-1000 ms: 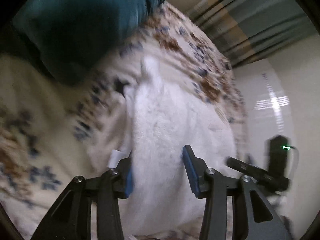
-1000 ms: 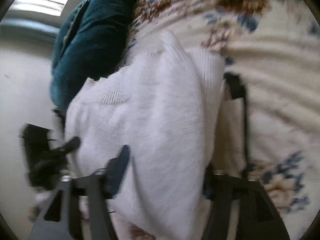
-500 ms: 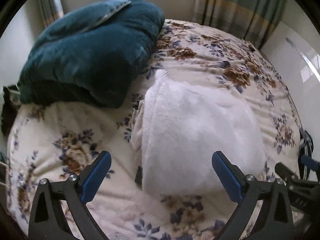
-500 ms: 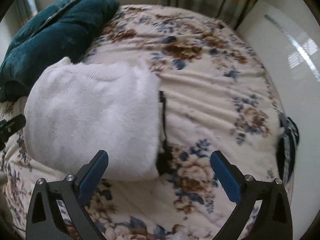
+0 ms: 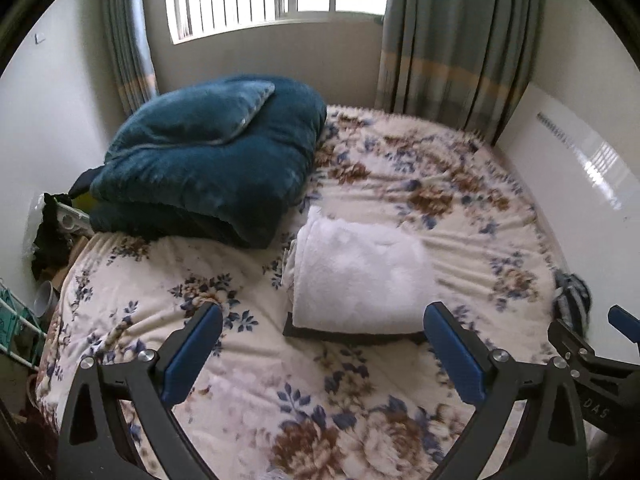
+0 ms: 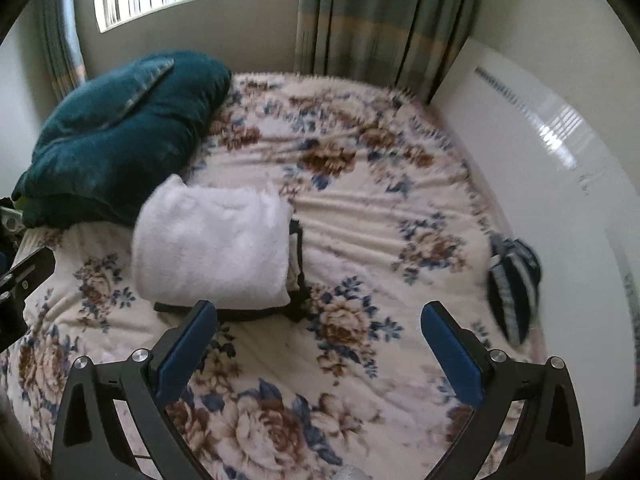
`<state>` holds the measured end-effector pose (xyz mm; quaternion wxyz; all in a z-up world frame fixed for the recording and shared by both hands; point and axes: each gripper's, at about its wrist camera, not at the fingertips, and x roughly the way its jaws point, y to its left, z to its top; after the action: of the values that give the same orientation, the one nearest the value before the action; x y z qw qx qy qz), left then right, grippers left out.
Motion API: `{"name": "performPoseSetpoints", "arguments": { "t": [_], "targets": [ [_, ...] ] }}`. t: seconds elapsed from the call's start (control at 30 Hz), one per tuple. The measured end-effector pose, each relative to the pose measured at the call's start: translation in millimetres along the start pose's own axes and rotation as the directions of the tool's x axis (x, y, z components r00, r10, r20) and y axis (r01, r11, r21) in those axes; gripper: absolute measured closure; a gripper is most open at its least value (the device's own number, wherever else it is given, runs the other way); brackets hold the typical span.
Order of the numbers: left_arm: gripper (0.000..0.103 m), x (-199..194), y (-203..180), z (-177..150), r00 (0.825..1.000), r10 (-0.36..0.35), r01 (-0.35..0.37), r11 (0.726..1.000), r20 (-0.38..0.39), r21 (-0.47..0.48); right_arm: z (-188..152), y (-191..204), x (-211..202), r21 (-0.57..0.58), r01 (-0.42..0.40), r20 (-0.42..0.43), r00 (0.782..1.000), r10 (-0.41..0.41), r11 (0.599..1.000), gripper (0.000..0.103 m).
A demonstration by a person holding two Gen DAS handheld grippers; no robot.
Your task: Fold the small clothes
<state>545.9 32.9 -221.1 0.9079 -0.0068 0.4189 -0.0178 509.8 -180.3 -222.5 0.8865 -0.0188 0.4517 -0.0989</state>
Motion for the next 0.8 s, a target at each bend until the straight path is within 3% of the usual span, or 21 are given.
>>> {"name": "performPoseSetpoints", "arguments": {
  "t": [0.17, 0.37, 0.57, 0.8],
  "targets": [
    [0.0, -75.7, -7.1, -8.2, 0.999, -0.018, 0.018, 1.0, 0.035, -0.013, -8.1, -19.0, -105.1, -0.004, 0.006, 0.092, 0.996, -0.005, 1.0, 0.0],
    [0.0, -150.2, -10.7, -17.1, 0.996, -0.019, 0.02, 1.0, 0.085, -0.019, -21.2, -38.0, -198.8, -0.002, -0.011, 0.179, 0.984, 0.011, 1.0, 0.0],
    [0.0, -205.0, -16.7, -29.7, 0.991, -0.012, 0.013, 1.0, 0.13, -0.013, -43.8, -50.7, -269.3, 0.001, -0.038, 0.234, 0.972, 0.036, 0.999, 0.0],
    [0.0, -236.3, -21.5, -38.1, 0.993, 0.012, -0.012, 1.0, 0.117, -0.001, -61.6, -60.8, -319.6, -0.001, -0.028, 0.275, 0.961, 0.027, 1.0, 0.0]
  ]
}}
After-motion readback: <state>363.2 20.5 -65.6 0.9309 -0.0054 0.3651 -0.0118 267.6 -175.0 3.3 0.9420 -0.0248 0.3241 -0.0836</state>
